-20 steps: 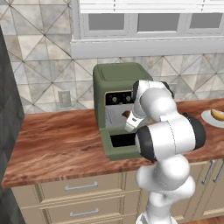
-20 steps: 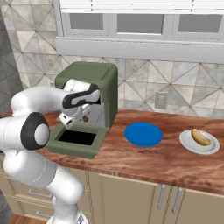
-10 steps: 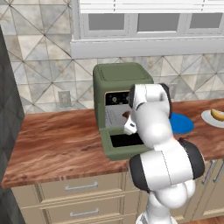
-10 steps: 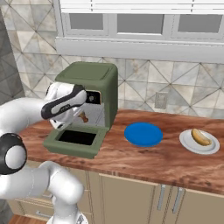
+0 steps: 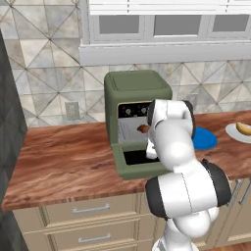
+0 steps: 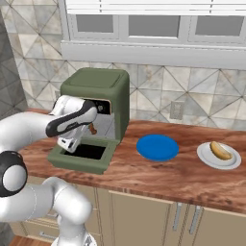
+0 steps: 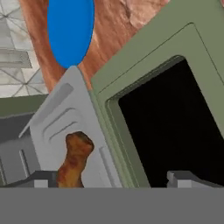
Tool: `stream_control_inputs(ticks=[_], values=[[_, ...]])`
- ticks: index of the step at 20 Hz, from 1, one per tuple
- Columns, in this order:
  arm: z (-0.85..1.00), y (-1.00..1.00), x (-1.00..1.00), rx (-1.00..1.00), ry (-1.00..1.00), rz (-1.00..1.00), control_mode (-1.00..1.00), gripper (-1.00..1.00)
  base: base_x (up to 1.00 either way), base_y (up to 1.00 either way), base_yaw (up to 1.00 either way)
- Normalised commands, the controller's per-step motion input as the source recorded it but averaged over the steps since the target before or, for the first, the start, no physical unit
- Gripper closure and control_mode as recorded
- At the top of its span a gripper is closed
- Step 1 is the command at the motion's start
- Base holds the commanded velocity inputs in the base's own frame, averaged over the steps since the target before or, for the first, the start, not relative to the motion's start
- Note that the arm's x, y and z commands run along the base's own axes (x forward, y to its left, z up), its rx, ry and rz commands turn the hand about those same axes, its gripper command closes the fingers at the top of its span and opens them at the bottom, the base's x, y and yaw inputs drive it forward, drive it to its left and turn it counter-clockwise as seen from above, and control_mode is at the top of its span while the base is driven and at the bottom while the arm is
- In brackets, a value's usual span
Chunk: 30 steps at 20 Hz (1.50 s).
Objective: Open the toaster oven door. Place the hotdog bun on the bottom tray in the toaster oven and place the chicken drumstick on the top tray.
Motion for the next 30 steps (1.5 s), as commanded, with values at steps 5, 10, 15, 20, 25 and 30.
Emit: stream_control_inputs(ticks=[5,10,15,20,25,30], values=[[0.31,0.07,-0.26,-0.35,0.30,0.40,-1.00,-1.00,0.00,0.00,0.00],[0.18,0.53,-0.09,-0.35,0.41,0.45,-1.00,-1.00,0.00,0.00,0.00],[0.27,0.37,0.00,-0.28,0.48,0.47,-1.00,-1.00,0.00,0.00,0.00],[0.25,0.10,0.22,-0.28,0.37,0.41,-1.00,-1.00,0.00,0.00,0.00],[0.56,0.01,0.42,-0.20,0.22,0.30,-1.00,-1.00,0.00,0.00,0.00],[0.50,0.03,0.77,-0.16,0.15,0.23,-1.00,-1.00,0.00,0.00,0.00]])
